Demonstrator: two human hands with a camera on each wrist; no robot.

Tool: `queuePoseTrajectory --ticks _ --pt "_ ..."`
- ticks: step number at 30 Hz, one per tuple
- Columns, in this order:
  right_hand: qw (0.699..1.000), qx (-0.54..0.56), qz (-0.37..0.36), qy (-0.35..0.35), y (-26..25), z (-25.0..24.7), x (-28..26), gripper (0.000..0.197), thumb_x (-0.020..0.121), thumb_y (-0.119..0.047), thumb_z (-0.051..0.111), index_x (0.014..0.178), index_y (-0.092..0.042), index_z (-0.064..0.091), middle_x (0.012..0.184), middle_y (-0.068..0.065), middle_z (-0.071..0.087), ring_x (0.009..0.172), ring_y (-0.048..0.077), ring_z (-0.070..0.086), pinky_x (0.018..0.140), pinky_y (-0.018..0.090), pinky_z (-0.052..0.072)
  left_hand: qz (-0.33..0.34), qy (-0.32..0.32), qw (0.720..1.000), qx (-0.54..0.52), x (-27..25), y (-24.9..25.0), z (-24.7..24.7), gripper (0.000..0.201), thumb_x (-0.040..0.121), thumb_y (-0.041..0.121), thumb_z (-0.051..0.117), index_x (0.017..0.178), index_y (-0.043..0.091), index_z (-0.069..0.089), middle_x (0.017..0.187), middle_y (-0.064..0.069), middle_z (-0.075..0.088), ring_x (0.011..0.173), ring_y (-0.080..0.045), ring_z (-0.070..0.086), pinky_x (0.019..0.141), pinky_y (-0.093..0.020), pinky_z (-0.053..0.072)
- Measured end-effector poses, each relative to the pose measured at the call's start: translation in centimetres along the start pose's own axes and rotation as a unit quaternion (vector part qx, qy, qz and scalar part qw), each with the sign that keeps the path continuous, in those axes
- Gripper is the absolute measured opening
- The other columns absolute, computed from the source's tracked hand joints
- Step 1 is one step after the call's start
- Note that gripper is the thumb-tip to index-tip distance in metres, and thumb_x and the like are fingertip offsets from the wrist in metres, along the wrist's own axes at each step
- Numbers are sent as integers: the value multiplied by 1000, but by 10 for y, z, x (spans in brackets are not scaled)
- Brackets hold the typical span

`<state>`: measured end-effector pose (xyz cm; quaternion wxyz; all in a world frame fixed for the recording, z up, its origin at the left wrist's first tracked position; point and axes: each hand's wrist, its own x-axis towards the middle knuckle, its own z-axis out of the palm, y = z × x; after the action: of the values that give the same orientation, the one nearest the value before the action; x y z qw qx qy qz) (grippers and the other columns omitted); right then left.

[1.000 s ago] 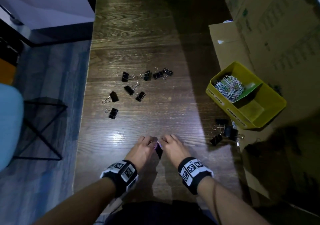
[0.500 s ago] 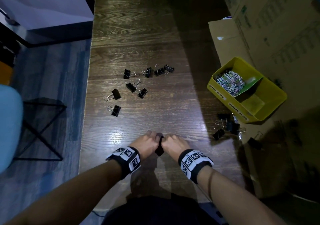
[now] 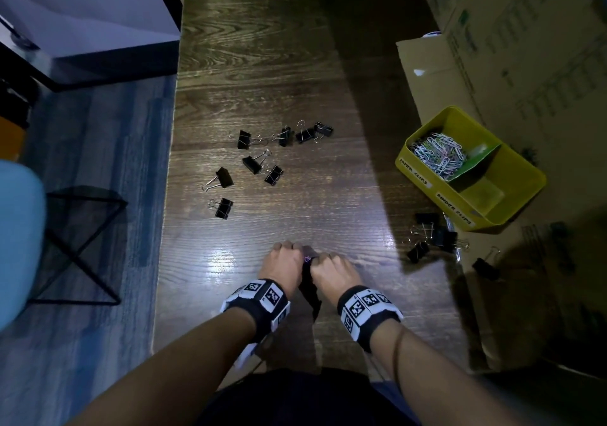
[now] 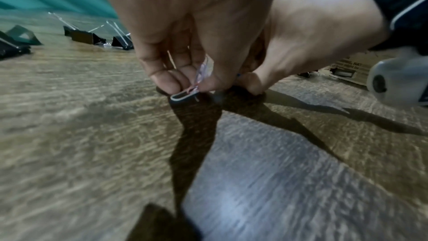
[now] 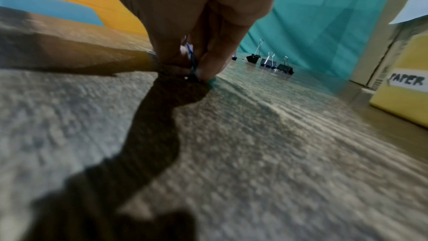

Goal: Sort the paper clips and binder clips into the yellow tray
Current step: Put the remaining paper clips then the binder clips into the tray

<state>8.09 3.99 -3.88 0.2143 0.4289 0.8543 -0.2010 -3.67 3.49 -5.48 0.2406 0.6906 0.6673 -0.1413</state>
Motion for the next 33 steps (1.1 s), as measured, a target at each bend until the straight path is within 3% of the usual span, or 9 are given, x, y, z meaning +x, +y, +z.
queuePoseTrajectory --ticks 6,10,14,19,24,28,31,33 --pt "999 19 25 12 0 5 2 25 90 0 44 112 5 55 112 21 61 104 35 59 87 43 48 87 -3 995 41 0 -4 -10 37 89 7 43 126 5 44 122 -15 51 113 -31 48 92 -35 40" --pt "1000 14 17 21 -2 4 2 29 88 6 40 115 8 53 113 23 60 104 36 59 87 43 48 146 -33 982 119 -5 -2 -15 37 95 6 33 131 -1 35 127 -20 45 117 -35 44 92 -39 42" --pt "999 8 7 30 -1 3 2 30 89 6 38 116 7 51 113 24 60 103 36 59 86 44 48 157 -45 975 150 -4 -3 -12 36 95 7 32 129 -3 34 127 -24 45 116 -36 43 93 -43 44" --pt "999 16 23 26 -1 4 3 29 90 3 38 115 5 54 113 22 61 104 36 59 86 43 48 165 -35 973 160 -4 -3 -13 35 95 9 32 129 -2 35 128 -21 44 117 -33 42 94 -38 39" --pt "988 105 112 -4 4 2 8 25 92 -10 46 109 -2 62 109 19 63 105 36 59 85 40 48 146 -16 984 95 3 -7 -10 35 94 17 37 127 4 39 125 -16 48 115 -30 44 89 -37 41" --pt "932 279 226 50 16 5 8 30 88 -32 54 94 -7 69 93 21 67 93 34 62 78 36 49 94 25 993 -64 10 -17 -11 21 87 22 48 103 9 55 100 -12 60 94 -31 57 75 -34 43" --pt "846 447 269 110 36 10 -1 22 78 -29 69 88 -10 75 80 11 72 79 26 68 75 34 55 6 5 976 -217 22 -25 -16 4 84 18 59 84 15 61 68 2 57 65 -15 56 57 -21 39" --pt "782 542 267 153 51 7 -10 15 76 -18 73 86 -8 75 78 11 73 73 22 69 72 36 57 -29 -28 942 -333 34 -27 -26 9 83 14 64 75 15 64 60 3 57 56 -13 52 58 -23 41"
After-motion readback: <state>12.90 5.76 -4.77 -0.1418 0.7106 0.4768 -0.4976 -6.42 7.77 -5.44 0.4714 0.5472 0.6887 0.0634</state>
